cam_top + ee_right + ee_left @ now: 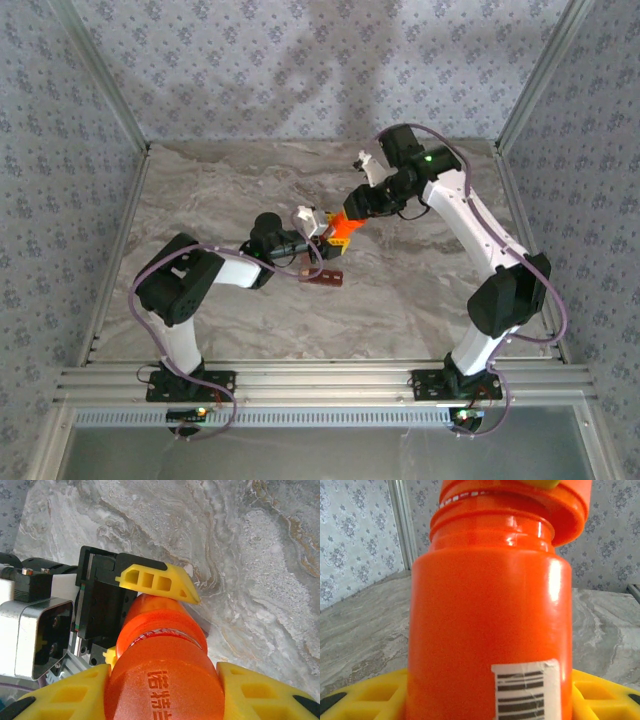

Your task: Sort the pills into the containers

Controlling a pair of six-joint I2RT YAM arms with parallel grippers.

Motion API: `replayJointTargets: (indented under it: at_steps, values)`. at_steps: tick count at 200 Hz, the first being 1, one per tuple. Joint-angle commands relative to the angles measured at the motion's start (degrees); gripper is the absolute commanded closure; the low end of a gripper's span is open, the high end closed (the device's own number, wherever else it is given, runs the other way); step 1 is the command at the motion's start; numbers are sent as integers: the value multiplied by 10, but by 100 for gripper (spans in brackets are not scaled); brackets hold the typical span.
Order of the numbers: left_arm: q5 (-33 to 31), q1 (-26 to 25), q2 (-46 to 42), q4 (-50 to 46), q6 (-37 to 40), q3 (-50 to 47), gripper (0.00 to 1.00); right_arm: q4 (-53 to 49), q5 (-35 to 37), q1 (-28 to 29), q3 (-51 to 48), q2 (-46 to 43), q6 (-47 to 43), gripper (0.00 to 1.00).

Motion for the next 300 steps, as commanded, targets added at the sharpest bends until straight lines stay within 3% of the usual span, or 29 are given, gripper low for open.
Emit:
replayJointTargets:
  at_steps: [1, 38, 135, 213, 300]
  values:
    - [28, 3, -38, 19, 15, 10, 100, -17, -18, -5, -8, 9, -14, 57]
    - [38, 3, -45, 7, 19, 16, 100, -19, -54, -4, -10, 20, -27, 57]
    - [29, -2, -55, -20, 33, 32, 100, -17, -61, 9, -20, 34, -24, 57]
    - [6, -7, -52, -19, 34, 33, 100, 79, -76, 11, -108, 3, 138, 57]
    - [7, -8, -47, -30, 37, 32, 100, 81, -71, -2, -89, 0, 151, 44]
